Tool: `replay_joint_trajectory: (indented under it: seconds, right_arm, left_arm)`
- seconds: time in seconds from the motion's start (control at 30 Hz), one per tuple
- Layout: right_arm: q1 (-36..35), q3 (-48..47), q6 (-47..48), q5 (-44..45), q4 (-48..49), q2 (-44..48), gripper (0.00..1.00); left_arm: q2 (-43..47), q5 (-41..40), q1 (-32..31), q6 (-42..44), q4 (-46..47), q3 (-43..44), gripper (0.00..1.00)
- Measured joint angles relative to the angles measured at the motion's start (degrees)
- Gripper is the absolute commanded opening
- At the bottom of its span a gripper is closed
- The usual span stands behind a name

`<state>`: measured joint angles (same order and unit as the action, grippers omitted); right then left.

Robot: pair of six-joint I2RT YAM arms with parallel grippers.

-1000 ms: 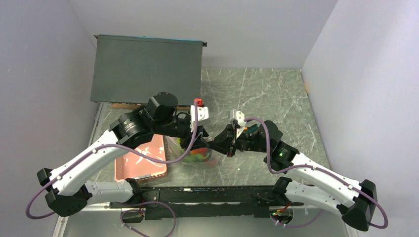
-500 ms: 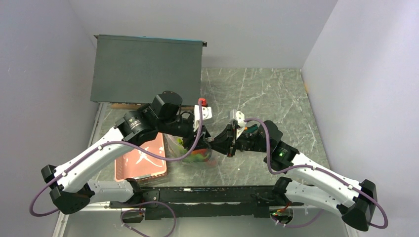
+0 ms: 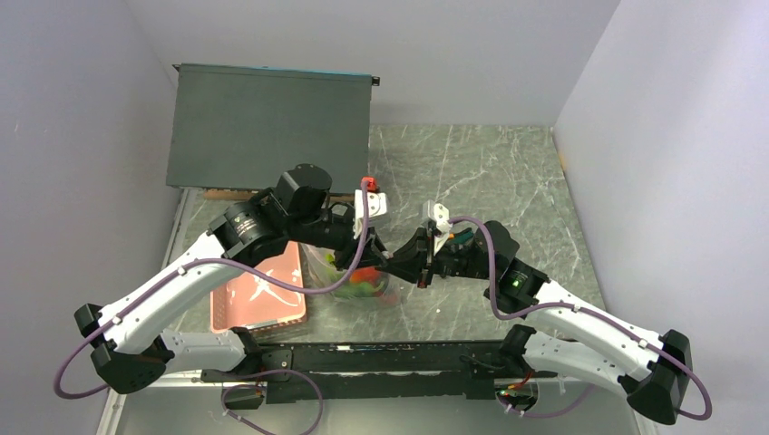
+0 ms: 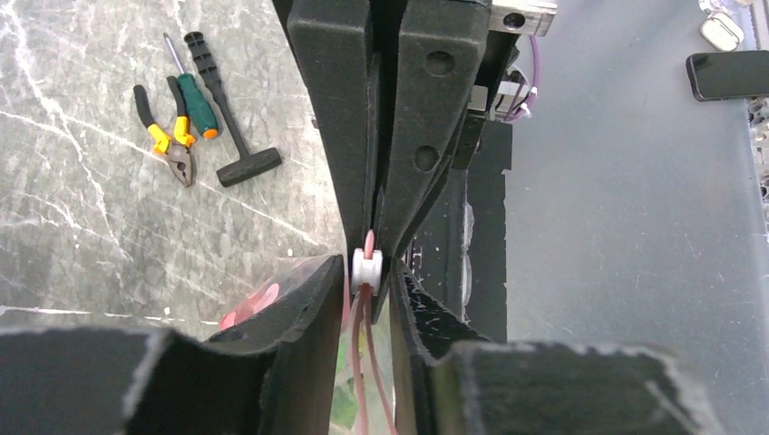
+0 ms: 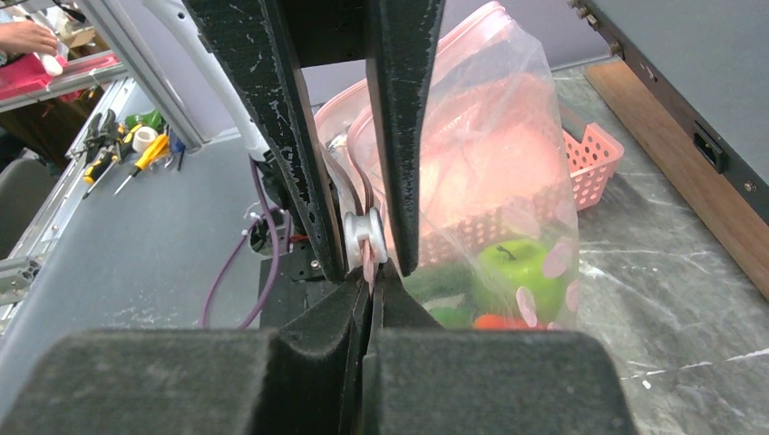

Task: Place the food in the zip-top bag and seal the zipper
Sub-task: Zip the zipper food storage bag at the center of the board.

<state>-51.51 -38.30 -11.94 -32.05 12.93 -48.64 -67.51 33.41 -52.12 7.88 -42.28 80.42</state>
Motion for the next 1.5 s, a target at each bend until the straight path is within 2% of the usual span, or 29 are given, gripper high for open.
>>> replay_joint_trajectory:
  seconds: [0.13, 0.27, 0.43, 0.7, 0.83, 0.93, 1.0, 1.07, 1.23, 1.3, 1.37, 1.5]
  right_arm:
    - [0.1, 0.0, 0.0, 0.0, 0.0, 0.0, 0.0]
    - [0.1, 0.0, 0.0, -0.1, 0.0, 0.0, 0.0]
    - [0.1, 0.0, 0.0, -0.2, 0.0, 0.0, 0.0]
    - [0.1, 0.0, 0.0, -0.3, 0.0, 0.0, 0.0]
    - [0.1, 0.0, 0.0, -0.6, 0.0, 0.0, 0.0]
    - [0.1, 0.0, 0.0, -0.9, 0.0, 0.0, 0.0]
    - [0.2, 0.0, 0.0, -1.0, -0.1, 0.0, 0.0]
    - [0.3, 0.0, 0.2, -1.1, -0.1, 0.0, 0.1]
    - [0.3, -0.9, 0.5, -1.7, -0.7, -1.0, 0.13]
    - [0.3, -1.1, 0.4, -2.1, -0.7, -1.4, 0.13]
    - [0.3, -1.3, 0.4, -2.5, -0.7, -1.9, 0.0]
    - [0.3, -2.2, -0.3, -2.6, -1.1, -3.0, 0.0]
  left_arm:
    - [0.0, 0.5, 0.1, 0.0, 0.0, 0.0, 0.27]
    - [-0.2, 1.0, 0.2, 0.0, 0.0, 0.1, 0.35]
    - [-0.3, 1.3, 0.3, 0.0, 0.0, 0.3, 0.37]
    - [-0.3, 1.9, 0.8, 0.0, 0.1, 0.5, 0.28]
    - [-0.4, 2.9, 0.8, 0.0, 0.1, 0.5, 0.16]
    - [-0.5, 3.3, 0.8, -0.2, 0.2, 0.5, 0.0]
    - [-0.6, 3.5, 0.9, -0.5, 0.3, 0.5, 0.0]
    - [-0.7, 3.5, 1.0, -1.0, 0.0, 0.9, 0.0]
    - [-0.9, 4.0, 1.4, -3.4, -0.4, 1.2, 0.0]
    - [-0.9, 4.0, 1.6, -4.3, -0.4, 1.2, 0.0]
    - [-0.8, 4.1, 1.7, -4.6, -0.5, 1.2, 0.0]
    - [-0.8, 4.1, 2.0, -5.3, -0.7, 1.2, 0.0]
